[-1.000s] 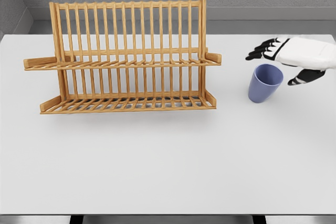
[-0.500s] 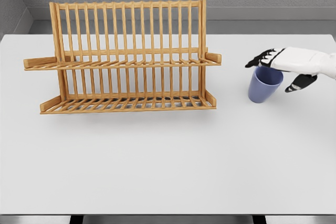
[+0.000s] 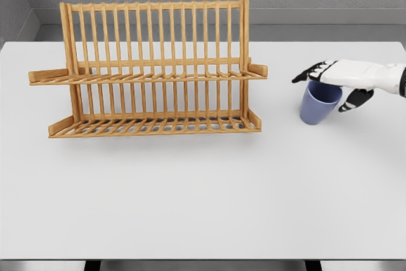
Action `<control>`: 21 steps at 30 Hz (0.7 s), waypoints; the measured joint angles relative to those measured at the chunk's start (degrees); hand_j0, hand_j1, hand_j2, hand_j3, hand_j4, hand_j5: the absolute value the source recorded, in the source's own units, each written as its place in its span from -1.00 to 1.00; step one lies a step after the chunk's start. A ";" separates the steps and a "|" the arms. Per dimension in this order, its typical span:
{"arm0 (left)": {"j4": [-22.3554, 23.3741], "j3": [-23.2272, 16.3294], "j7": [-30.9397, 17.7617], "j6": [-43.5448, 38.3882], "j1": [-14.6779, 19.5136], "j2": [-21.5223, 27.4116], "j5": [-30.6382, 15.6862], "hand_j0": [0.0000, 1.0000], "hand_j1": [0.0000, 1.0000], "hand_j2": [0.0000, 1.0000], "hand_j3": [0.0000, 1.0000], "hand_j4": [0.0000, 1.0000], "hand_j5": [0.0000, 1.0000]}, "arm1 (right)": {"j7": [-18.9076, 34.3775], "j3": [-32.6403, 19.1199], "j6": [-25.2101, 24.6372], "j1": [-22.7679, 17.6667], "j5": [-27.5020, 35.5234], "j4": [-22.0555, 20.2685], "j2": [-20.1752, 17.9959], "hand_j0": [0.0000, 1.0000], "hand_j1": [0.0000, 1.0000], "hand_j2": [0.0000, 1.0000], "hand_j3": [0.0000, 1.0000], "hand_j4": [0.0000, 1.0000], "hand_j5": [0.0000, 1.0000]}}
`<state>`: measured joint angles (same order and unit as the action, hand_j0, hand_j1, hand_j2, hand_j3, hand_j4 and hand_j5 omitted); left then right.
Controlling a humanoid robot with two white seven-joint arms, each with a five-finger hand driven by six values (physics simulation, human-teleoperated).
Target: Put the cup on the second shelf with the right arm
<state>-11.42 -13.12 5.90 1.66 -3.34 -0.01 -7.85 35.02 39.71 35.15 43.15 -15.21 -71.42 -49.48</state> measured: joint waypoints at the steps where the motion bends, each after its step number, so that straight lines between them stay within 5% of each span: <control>1: 0.00 0.00 0.00 0.00 0.00 0.00 0.00 1.00 1.00 1.00 1.00 1.00 1.00 | 0.00 0.26 0.00 0.00 0.00 0.19 0.09 1.00 1.00 1.00 1.00 1.00 1.00; 4: 0.00 0.00 0.00 0.00 0.00 0.00 0.00 1.00 1.00 1.00 1.00 1.00 1.00 | 0.00 0.69 0.01 0.00 0.00 0.60 0.24 1.00 1.00 1.00 1.00 1.00 1.00; 8: 0.00 -0.01 0.00 0.00 0.00 0.00 0.00 1.00 1.00 1.00 1.00 1.00 1.00 | 0.00 1.03 0.00 0.09 0.02 0.86 0.32 0.57 0.57 0.57 0.57 0.57 0.57; 21: 0.00 0.01 0.00 0.00 0.00 0.00 0.00 1.00 1.00 1.00 1.00 1.00 1.00 | 0.00 1.18 0.01 1.32 0.03 0.75 0.34 0.34 0.34 0.34 0.34 0.34 0.34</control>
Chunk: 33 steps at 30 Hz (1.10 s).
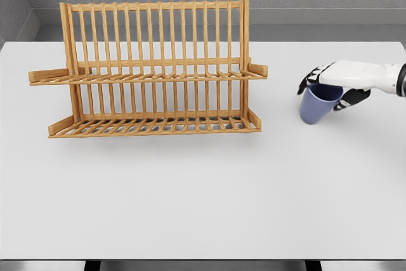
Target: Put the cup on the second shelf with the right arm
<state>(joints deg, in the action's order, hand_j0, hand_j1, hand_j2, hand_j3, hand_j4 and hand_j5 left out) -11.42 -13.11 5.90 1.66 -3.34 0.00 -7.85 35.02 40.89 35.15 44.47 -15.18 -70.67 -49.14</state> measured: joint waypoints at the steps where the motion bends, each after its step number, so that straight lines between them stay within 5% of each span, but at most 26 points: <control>1: 0.00 0.00 0.00 0.00 0.00 0.00 0.00 1.00 1.00 1.00 1.00 1.00 1.00 | 0.00 -0.04 0.00 0.26 0.00 -0.05 -0.01 0.34 0.34 0.34 0.34 0.34 0.34; 33: 0.00 -0.01 0.00 0.00 0.00 0.00 0.00 1.00 1.00 1.00 1.00 1.00 1.00 | 0.01 -3.80 0.03 8.44 0.21 -2.23 -0.32 0.34 0.34 0.34 0.34 0.34 0.34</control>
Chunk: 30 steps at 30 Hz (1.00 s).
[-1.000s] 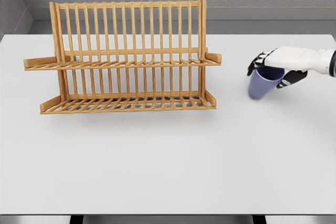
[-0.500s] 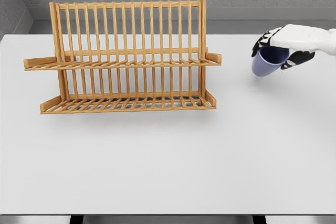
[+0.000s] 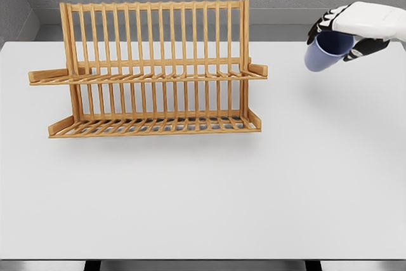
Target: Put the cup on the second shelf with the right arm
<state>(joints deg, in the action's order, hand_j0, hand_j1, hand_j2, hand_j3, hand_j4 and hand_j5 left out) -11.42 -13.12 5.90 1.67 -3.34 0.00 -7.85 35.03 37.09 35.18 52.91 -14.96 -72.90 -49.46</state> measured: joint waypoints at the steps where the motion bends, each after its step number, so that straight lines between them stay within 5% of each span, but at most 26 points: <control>1: 0.00 0.00 0.00 0.00 0.00 0.00 0.00 1.00 1.00 1.00 1.00 1.00 1.00 | 0.00 -0.18 0.00 0.00 0.01 -0.41 0.03 0.34 0.34 0.34 0.34 0.34 0.34; 30: 0.00 0.00 0.00 -0.01 0.00 0.00 0.01 1.00 1.00 1.00 1.00 1.00 1.00 | 0.02 -1.01 0.01 2.55 0.09 -17.88 1.34 0.34 0.34 0.34 0.34 0.34 0.34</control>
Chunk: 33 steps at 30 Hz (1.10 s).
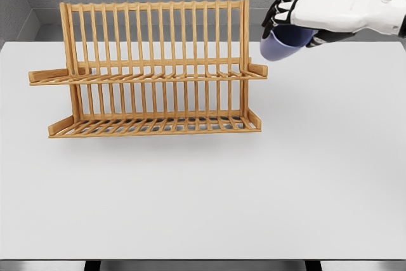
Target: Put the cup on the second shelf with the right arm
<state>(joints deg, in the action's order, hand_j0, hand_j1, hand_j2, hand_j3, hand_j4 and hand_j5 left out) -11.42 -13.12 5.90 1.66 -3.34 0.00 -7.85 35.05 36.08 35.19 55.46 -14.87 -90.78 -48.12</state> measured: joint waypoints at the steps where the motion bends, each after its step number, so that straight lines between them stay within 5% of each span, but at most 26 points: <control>1: 0.00 0.00 0.00 0.00 0.00 0.00 0.00 1.00 1.00 1.00 1.00 1.00 1.00 | 0.00 0.00 0.00 0.00 0.01 -0.58 0.07 0.34 0.34 0.34 0.34 0.34 0.34; 13: 0.00 0.00 0.00 0.00 0.00 0.00 0.00 1.00 1.00 1.00 1.00 1.00 1.00 | -0.01 0.08 -0.01 0.18 0.06 -6.40 0.98 0.34 0.34 0.34 0.34 0.34 0.34; 30: 0.00 -0.01 0.00 0.00 0.00 0.00 0.00 1.00 1.00 1.00 1.00 1.00 1.00 | -0.09 2.66 -0.05 0.09 -1.02 -8.15 2.48 0.36 0.36 0.36 0.36 0.36 0.36; 31: 0.00 0.00 0.00 0.00 0.00 0.00 0.00 1.00 1.00 1.00 1.00 1.00 1.00 | -0.09 2.83 -0.05 0.09 -1.31 -7.96 2.50 0.45 0.45 0.45 0.45 0.45 0.45; 32: 0.00 0.00 0.00 0.00 0.00 0.00 0.00 1.00 1.00 1.00 1.00 1.00 1.00 | -0.07 2.96 -0.04 0.00 -1.53 -7.83 2.50 1.00 1.00 1.00 1.00 1.00 1.00; 33: 0.00 0.01 0.00 0.00 0.00 0.00 0.00 1.00 1.00 1.00 1.00 1.00 1.00 | -0.06 3.04 -0.03 0.00 -1.68 -7.73 2.49 1.00 1.00 1.00 1.00 1.00 1.00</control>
<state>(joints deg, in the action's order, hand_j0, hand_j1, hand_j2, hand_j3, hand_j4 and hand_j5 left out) -11.42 -13.11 5.90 1.66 -3.34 0.00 -7.85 34.99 39.12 35.15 55.46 -16.55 -98.51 -45.63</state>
